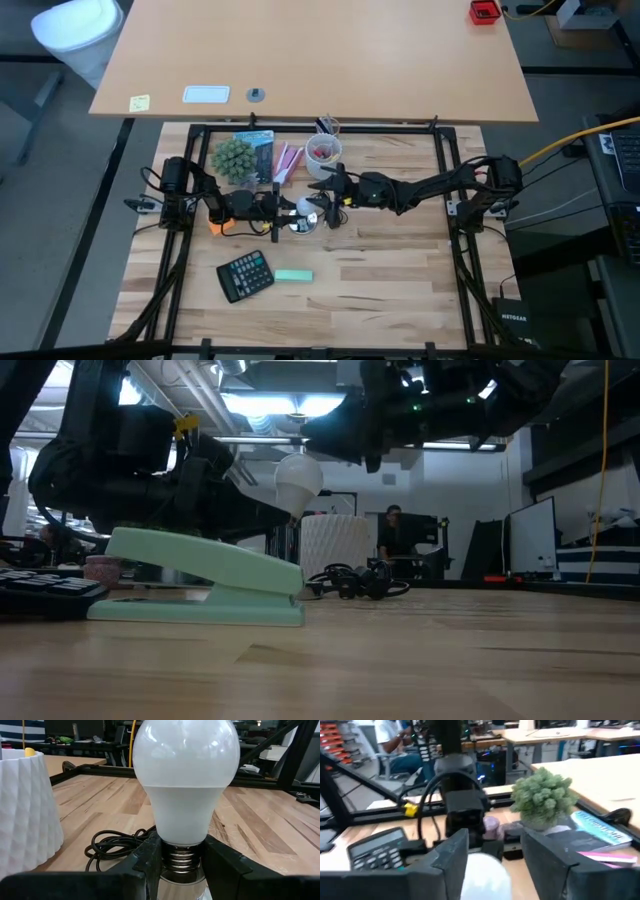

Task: Screw lightbulb
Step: Insert the lightbulb into the lamp

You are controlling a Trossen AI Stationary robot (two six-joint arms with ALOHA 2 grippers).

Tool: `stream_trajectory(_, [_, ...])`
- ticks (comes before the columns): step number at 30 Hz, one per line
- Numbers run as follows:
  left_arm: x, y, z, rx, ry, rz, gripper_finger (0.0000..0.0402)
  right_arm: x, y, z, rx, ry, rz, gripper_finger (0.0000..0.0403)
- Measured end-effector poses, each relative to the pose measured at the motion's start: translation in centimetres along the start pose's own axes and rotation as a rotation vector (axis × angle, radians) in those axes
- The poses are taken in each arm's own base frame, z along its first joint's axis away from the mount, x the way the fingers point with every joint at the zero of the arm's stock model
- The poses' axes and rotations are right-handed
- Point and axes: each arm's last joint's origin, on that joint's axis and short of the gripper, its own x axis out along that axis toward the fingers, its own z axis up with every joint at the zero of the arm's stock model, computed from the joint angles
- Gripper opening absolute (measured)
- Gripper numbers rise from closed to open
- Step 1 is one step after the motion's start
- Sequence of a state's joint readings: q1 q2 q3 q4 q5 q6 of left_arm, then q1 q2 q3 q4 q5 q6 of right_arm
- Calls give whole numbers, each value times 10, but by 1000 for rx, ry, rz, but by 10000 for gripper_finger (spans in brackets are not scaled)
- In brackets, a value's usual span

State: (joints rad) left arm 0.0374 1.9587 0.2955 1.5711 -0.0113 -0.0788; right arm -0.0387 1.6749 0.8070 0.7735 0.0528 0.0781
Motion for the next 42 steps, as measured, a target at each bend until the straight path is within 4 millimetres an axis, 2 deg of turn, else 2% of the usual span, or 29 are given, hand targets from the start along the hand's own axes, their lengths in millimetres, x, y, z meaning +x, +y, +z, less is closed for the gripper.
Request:
stream_trajectory(11, [0, 0, 0, 0, 0, 0, 115, 0, 2, -5, -6, 51, 77, 26])
stream_trajectory(13, [0, 0, 0, 0, 0, -1, 115, 0, 2, -5, -6, 58, 76, 8])
stream_trajectory(21, [0, 0, 0, 0, 0, -1, 115, -1, 2, -9, -6, 99, 73, 37])
stream_trajectory(30, [0, 0, 0, 0, 1, 0, 115, 0, 2, -10, -6, 102, 73, 39])
stream_trajectory(42, [0, 0, 0, 19, 2, 0, 115, 10, 2, -18, -6, 65, 76, 40])
